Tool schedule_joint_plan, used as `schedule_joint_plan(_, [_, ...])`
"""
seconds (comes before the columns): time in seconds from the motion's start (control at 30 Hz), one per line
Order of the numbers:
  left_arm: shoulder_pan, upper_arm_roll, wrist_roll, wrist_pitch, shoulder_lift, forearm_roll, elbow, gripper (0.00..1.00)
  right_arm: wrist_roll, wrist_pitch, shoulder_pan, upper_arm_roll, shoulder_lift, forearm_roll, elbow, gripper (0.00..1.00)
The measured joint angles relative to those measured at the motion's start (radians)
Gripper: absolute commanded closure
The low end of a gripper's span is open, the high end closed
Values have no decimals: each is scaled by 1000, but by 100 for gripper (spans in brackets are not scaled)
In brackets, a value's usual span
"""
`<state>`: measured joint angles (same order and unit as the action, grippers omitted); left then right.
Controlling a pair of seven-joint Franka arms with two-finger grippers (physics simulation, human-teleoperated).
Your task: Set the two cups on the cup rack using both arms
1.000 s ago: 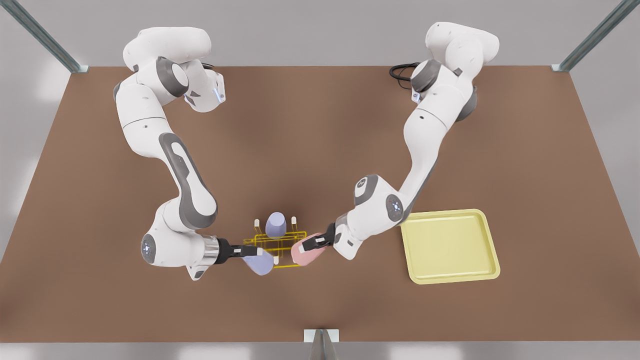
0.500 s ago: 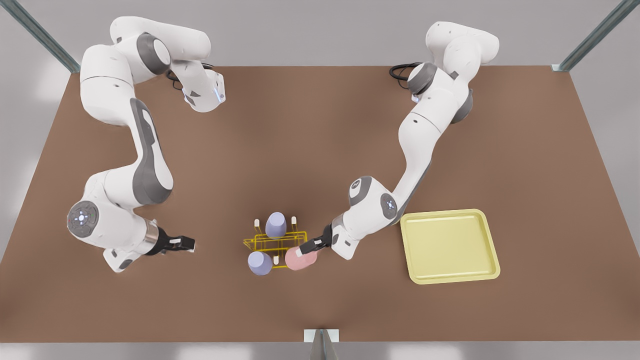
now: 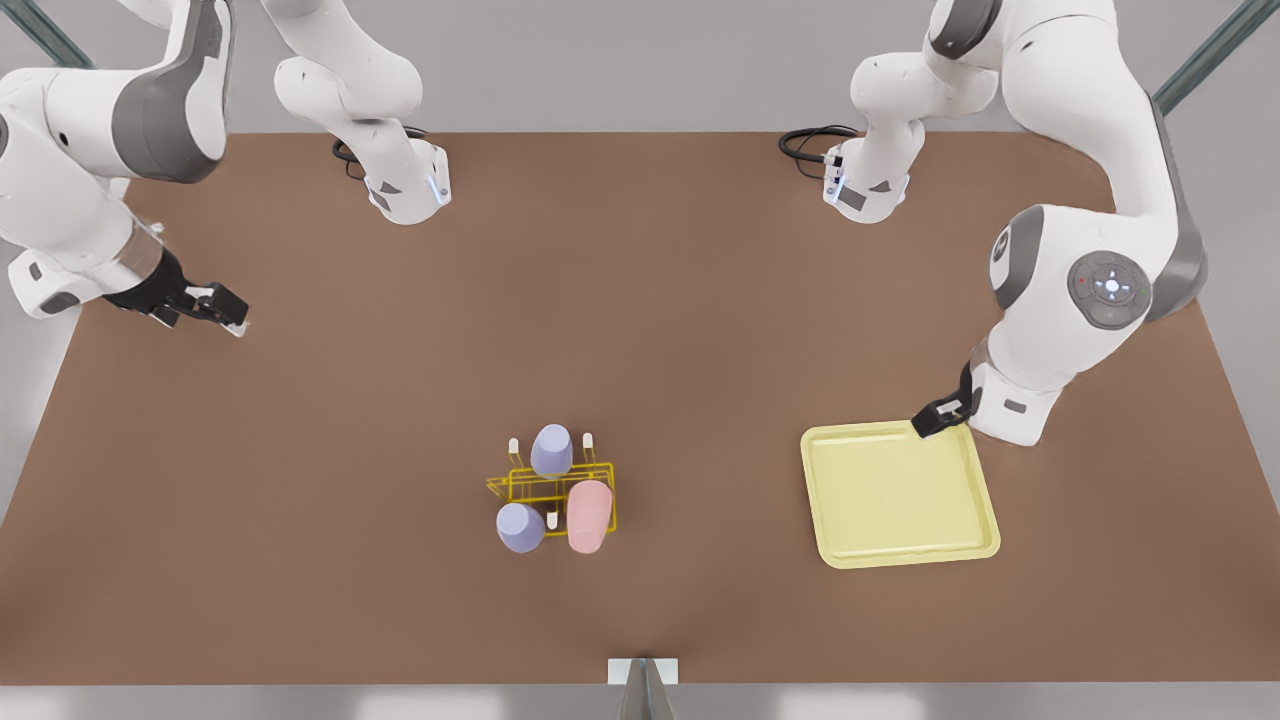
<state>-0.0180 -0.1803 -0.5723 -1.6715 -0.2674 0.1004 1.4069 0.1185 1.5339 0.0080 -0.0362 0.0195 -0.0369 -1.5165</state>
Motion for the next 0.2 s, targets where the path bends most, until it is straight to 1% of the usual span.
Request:
schedule_joint_plan(0.07, [6, 30, 50, 53, 31, -36, 54, 0, -2, -7, -21, -3, 12, 0, -1, 0])
schedule_joint_plan(0.2, [13, 34, 134, 126, 43, -77, 66, 0, -7, -15, -63, 20, 39, -2, 16, 0])
